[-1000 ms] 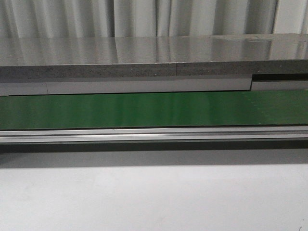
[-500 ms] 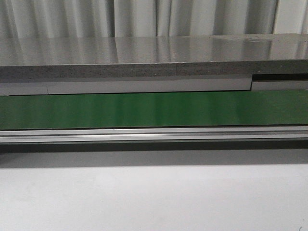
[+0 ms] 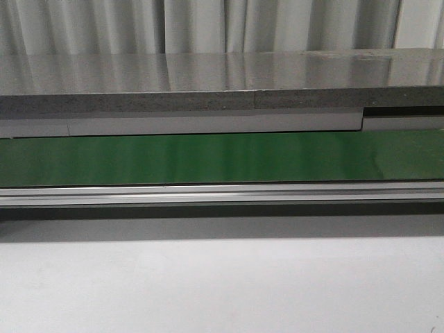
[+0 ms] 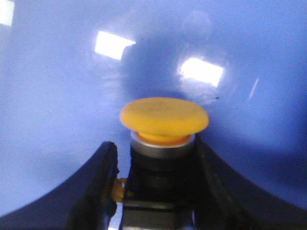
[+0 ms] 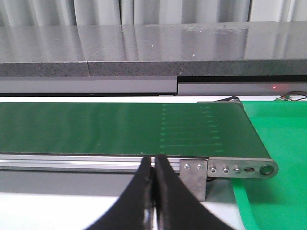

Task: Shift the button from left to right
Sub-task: 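Lift the button and place it on the conveyor belt with left gripper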

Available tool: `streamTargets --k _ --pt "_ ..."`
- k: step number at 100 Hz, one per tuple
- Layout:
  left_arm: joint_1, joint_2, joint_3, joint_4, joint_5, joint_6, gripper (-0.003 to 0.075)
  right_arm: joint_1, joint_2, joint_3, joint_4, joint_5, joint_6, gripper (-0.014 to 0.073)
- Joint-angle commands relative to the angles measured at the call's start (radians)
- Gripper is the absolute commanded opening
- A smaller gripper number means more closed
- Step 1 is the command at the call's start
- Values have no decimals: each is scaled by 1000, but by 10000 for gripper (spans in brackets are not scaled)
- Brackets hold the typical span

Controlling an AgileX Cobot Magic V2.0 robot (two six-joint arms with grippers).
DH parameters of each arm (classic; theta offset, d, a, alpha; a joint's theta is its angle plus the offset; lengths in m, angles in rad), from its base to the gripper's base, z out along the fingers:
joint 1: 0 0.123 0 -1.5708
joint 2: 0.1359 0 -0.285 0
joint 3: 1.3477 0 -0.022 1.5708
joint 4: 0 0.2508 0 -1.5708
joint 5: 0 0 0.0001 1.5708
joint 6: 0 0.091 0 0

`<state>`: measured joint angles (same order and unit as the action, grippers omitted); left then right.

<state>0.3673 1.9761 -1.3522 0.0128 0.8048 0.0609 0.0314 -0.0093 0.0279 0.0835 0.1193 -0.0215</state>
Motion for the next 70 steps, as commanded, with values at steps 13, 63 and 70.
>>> streamTargets --k 13,63,70 --pt "-15 -137 -98 -69 60 48 -19 -1 -12 -19 -9 -84 -3 -67" --pt "-169 -202 -84 -115 148 114 -19 -1 -12 -19 -9 -84 -3 -67" --pt "-184 -200 -83 -115 148 123 -19 -1 -12 -19 -9 -84 -3 -67"
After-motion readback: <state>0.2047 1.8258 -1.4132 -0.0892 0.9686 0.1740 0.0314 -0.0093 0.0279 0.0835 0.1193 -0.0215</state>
